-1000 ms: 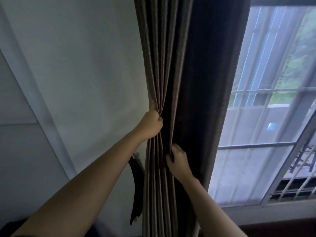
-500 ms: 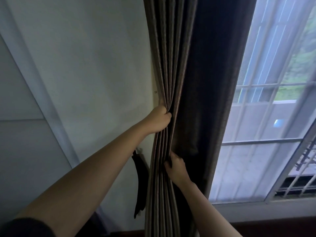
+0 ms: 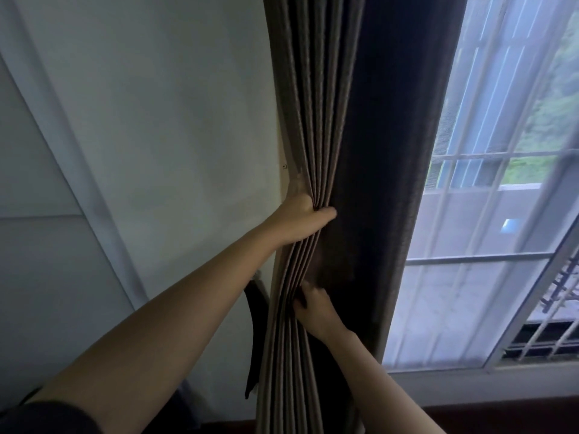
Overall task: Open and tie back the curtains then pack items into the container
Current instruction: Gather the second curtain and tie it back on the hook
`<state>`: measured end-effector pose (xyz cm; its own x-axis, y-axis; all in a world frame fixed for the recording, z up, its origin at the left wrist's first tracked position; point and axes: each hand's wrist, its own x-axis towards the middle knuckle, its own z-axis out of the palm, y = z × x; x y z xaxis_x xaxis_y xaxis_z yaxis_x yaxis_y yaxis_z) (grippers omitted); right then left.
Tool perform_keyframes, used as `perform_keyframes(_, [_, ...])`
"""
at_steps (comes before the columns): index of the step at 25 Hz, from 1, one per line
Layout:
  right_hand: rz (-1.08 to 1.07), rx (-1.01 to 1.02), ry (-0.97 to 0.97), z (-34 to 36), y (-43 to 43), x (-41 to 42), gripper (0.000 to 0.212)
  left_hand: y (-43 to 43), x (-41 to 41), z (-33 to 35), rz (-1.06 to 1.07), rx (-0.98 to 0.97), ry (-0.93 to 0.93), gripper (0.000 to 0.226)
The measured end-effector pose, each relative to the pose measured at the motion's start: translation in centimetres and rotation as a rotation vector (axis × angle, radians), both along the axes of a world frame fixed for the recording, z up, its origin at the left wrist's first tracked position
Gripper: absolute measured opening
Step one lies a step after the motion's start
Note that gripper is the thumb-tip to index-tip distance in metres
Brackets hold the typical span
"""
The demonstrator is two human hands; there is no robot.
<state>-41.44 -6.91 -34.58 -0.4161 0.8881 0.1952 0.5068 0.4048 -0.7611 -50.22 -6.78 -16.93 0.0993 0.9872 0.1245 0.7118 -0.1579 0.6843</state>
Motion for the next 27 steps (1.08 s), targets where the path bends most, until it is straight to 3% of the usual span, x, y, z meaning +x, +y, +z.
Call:
perform_keyframes(2, [-0.047,0.029,-0.043,-0.1,-0.7,-0.9,0.022,0.1,0.6,-0.3,0.068,0.071,0.04,0.084])
perform_keyframes(3, [-0.048,0.022,-0.044,-0.2,-1.0,-1.1,0.022,0.0,0.8,-0.4,0.107,0.099,0.046,0.082])
perform_keyframes(6, [0.059,-0.038,-0.064,0.3,-1.7,-0.1,0.04,0.3,0.7,-0.5,0.148,0.156,0.008,0.038])
perform_keyframes(7, [0.021,0.045,-0.074,0.9,-1.9,0.6,0.052,0.2,0.5,-0.4,0.142,0.131,-0.01,0.017])
perform_keyframes(8, [-0.099,0.22,-0.032,1.9,-1.8,1.4,0.062,0.3,0.1,-0.5,0.13,0.129,-0.023,0.01])
perform_keyframes(10, [-0.477,0.632,0.213,5.4,-0.9,3.2,0.064,0.0,-0.5,-0.5,0.109,0.122,-0.021,0.035])
perform_keyframes(11, [-0.639,0.735,0.345,7.5,-0.2,4.5,0.066,0.0,-0.7,-0.5,0.104,0.126,-0.022,0.039])
perform_keyframes(12, [-0.72,0.724,0.442,9.9,0.6,5.9,0.073,0.0,-0.9,-0.5,0.087,0.137,-0.012,0.037])
perform_keyframes(14, [-0.692,0.505,0.476,13.3,2.6,8.4,0.086,-0.1,-0.8,-0.6,0.051,0.128,0.003,0.032])
perform_keyframes(16, [-0.547,0.291,0.321,13.8,3.9,9.4,0.074,-0.1,-0.6,-0.5,0.038,0.116,-0.004,0.035])
perform_keyframes(18, [-0.374,0.218,0.172,11.9,3.9,8.7,0.056,0.0,-0.4,-0.6,0.056,0.11,-0.026,0.029])
perform_keyframes(21, [-0.161,0.094,0.094,6.4,2.6,6.4,0.052,0.1,0.2,-0.3,0.07,0.094,-0.018,0.015])
perform_keyframes(27, [-0.039,-0.008,0.153,3.0,1.0,3.4,0.067,0.1,1.1,0.1,0.11,0.043,0.037,0.046])
